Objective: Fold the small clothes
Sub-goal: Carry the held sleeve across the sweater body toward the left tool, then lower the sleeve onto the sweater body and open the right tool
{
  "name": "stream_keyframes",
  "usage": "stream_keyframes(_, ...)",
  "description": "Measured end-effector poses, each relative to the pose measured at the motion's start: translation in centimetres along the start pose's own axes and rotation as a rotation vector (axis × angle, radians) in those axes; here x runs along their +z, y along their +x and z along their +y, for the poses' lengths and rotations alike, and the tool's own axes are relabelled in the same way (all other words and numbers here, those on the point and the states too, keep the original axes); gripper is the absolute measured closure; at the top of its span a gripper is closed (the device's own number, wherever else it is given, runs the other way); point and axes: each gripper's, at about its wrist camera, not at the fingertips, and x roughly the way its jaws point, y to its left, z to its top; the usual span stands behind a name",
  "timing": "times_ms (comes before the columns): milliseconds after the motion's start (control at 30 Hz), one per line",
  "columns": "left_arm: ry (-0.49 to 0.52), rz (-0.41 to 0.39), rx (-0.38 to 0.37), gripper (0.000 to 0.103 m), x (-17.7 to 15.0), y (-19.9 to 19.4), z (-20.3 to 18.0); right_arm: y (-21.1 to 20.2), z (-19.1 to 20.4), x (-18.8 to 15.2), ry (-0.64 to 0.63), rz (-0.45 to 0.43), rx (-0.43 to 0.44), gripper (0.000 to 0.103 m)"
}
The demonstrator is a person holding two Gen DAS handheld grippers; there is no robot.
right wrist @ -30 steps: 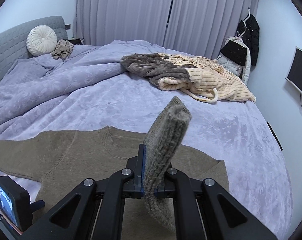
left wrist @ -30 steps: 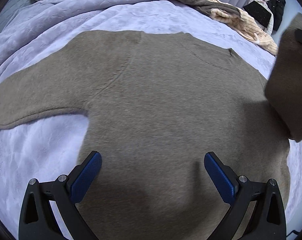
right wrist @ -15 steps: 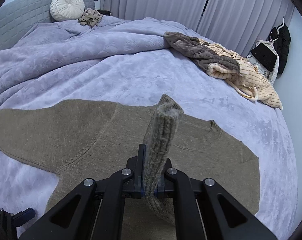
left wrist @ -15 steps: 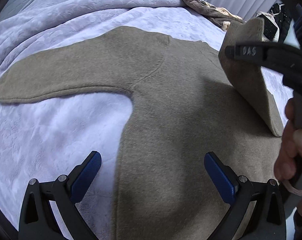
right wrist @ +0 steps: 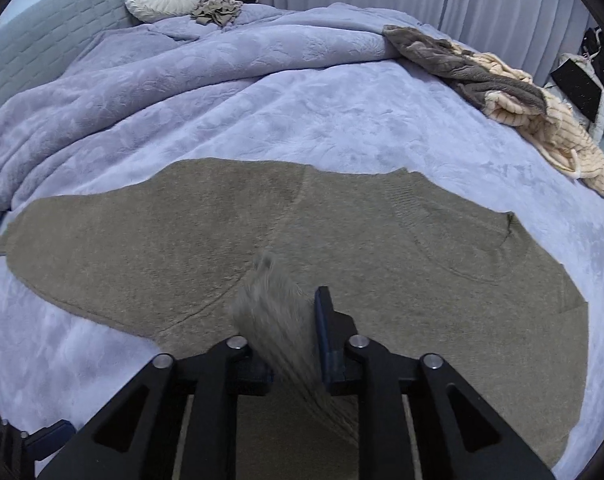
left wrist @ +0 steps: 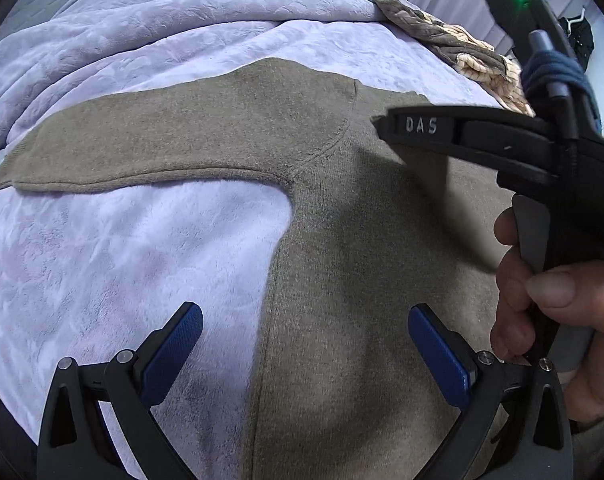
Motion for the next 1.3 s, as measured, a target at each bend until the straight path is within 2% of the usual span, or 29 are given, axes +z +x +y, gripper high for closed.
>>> stream_keyframes(33,0.001,-0.001,0.001,0.0,-0.2,-0.3,0.0,-0.7,0.1,-0.1,0.005,-0.015,0.024,0.05)
stream_keyframes(67,0.002,-0.003,0.001,0.0,-0.3,-0.6,-0.1,-1.5,0.0,-0.1,0.01,-0.032,0.051,0.046)
stream_keyframes(133,0.007,-0.008,-0.003,0.0,-0.2,-0.9,-0.3,-3.3,-0.6,-0.2,0.013,-0.061,0.088,0.046)
stream_keyframes(200,0.02,-0.01,-0.004,0.0,0.4,-0.8,-1.1,-4.8,-2.0,-0.5,0.022,-0.091,0.08,0.046)
stream_keyframes(333,0.066,0.001,-0.025,0.0,1.7,0.1,-3.9,-6.3,-7.7,-2.1,0.056,-0.084,-0.049,0.045)
stream_keyframes(467,0.147,0.017,-0.066,0.0,3.6,1.8,-8.5,-6.0,-14.7,-5.1,0.096,-0.014,-0.213,0.045)
stream_keyframes(633,0.221,0.077,-0.137,0.0,6.0,5.3,-13.6,-4.3,-22.0,-8.1,0.217,0.061,-0.264,0.045)
stream_keyframes(733,0.255,0.122,-0.123,0.0,7.3,8.5,-15.8,-2.3,-25.3,-8.9,0.298,0.085,-0.228,0.044)
stream_keyframes(833,0.275,0.159,0.003,0.0,8.3,12.2,-16.3,-1.0,-27.5,-8.1,0.339,0.063,-0.209,0.031)
stream_keyframes(867,0.27,0.162,0.007,0.0,8.7,12.9,-16.1,-0.5,-28.0,-7.7,0.346,0.064,-0.2,0.027)
stream_keyframes(1000,0.237,0.162,0.013,0.0,9.8,12.0,-16.3,0.0,-28.4,-7.0,0.346,0.081,-0.196,0.025)
stream_keyframes(1133,0.206,0.133,-0.057,0.0,8.5,9.4,-16.8,-3.4,-26.0,-8.5,0.304,0.019,-0.187,0.025)
stream_keyframes(1200,0.239,0.134,-0.051,0.0,6.9,9.0,-17.3,-4.6,-24.6,-9.6,0.282,0.003,-0.177,0.025)
stream_keyframes(1300,0.309,0.132,0.026,0.0,4.3,9.2,-17.5,-5.3,-22.1,-11.9,0.238,0.015,-0.176,0.025)
